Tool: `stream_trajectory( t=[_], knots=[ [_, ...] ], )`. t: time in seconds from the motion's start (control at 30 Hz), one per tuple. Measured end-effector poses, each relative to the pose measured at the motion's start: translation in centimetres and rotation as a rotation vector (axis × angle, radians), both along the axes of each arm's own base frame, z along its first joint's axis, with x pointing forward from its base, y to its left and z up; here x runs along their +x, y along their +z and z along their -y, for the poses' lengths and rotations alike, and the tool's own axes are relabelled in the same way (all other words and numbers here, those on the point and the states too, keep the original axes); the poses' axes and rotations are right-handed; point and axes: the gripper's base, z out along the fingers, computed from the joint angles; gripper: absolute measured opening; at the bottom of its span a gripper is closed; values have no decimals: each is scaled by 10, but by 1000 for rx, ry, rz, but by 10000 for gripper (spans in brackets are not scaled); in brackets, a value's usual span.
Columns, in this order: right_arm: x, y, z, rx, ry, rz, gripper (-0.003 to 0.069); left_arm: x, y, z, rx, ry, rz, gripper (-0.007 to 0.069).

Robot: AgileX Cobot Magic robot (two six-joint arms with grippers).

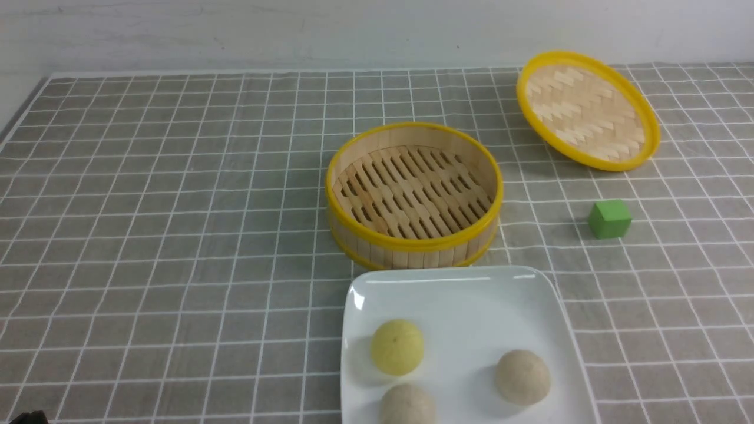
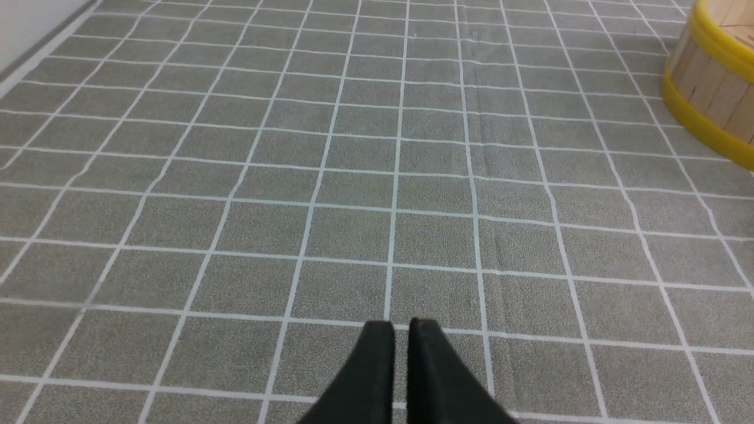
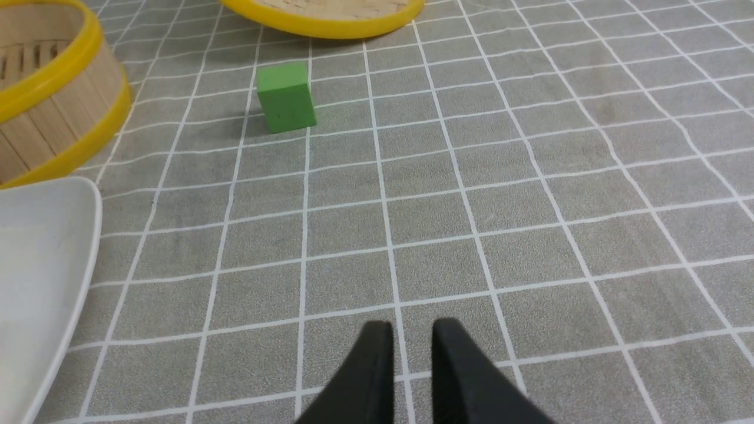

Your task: Put the steamed buns into the plate on the grey tablecloth.

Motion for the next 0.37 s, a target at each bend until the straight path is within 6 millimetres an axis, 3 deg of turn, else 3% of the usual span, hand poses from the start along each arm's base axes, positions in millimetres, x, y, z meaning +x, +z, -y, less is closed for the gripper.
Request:
stream_trajectory(
  t=[0.37],
  knots=[
    [0, 0, 0, 0, 0, 0, 135, 0, 0, 0, 10, 1, -1, 71]
  ],
)
